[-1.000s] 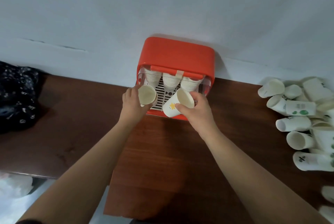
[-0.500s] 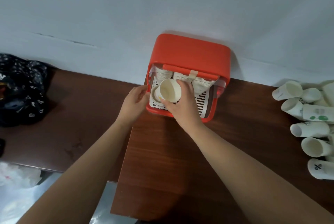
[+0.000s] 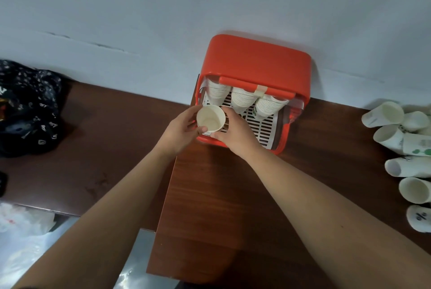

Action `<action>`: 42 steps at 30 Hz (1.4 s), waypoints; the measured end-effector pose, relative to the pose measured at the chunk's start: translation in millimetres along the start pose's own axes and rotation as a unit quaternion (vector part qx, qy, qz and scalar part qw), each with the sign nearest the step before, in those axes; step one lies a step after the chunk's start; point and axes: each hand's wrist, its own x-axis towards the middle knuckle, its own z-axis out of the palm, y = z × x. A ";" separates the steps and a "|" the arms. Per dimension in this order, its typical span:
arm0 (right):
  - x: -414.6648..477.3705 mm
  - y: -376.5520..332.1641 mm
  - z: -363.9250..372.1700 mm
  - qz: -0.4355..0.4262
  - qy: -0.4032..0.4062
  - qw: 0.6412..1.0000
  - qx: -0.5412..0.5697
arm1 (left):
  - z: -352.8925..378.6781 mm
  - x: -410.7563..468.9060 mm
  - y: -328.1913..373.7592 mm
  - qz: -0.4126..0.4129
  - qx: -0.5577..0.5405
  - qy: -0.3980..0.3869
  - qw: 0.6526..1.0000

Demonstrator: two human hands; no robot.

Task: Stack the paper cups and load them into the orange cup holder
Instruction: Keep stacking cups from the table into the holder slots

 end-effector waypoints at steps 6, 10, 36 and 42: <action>-3.4 4.4 2.8 0.019 -0.002 1.000 0.001 | 1.4 -0.1 4.5 0.026 0.120 0.049 0.991; -34.3 11.3 -20.3 0.045 0.008 0.999 -0.026 | 3.0 -25.4 9.2 0.014 0.109 0.101 0.989; -367.2 322.0 -356.0 0.191 0.238 0.951 -0.053 | 455.9 -60.2 239.3 0.108 0.266 -0.181 0.941; -357.2 368.0 -383.2 0.194 0.260 0.945 -0.047 | 550.6 -54.1 260.1 0.125 0.285 -0.207 0.928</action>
